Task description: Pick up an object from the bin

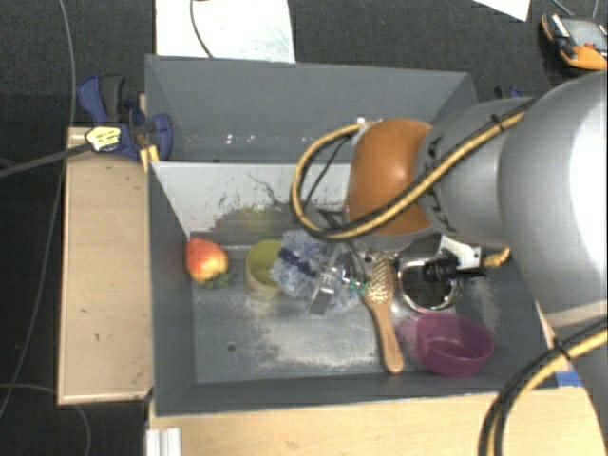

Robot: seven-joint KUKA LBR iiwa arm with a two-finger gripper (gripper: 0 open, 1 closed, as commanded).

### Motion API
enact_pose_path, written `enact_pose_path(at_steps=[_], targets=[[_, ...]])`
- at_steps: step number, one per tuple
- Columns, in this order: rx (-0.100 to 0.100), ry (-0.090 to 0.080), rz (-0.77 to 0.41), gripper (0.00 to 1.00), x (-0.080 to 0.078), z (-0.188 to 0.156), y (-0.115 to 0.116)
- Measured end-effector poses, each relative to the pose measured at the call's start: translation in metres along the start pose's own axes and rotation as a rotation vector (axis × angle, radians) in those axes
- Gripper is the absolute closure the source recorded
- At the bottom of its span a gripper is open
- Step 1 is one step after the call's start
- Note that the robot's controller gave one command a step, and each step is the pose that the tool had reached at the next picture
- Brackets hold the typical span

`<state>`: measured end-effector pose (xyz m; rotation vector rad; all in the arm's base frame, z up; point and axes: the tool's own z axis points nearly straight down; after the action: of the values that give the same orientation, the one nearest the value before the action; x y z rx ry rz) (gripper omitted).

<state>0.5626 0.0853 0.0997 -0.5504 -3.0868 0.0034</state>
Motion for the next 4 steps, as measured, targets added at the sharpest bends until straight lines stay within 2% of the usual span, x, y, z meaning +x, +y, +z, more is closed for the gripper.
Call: enact_pose_path(at_steps=[1, 2, 3, 4], targets=[[-0.003, -0.007, -0.373, 0.0, 0.008, 0.008, 0.017], [-0.007, -0.013, -0.09, 0.0, 0.001, -0.049, -0.002], [-0.003, -0.001, -0.493, 1.0, -0.01, -0.025, -0.014], [-0.003, 0.0, -0.492, 1.0, -0.01, -0.024, -0.014]])
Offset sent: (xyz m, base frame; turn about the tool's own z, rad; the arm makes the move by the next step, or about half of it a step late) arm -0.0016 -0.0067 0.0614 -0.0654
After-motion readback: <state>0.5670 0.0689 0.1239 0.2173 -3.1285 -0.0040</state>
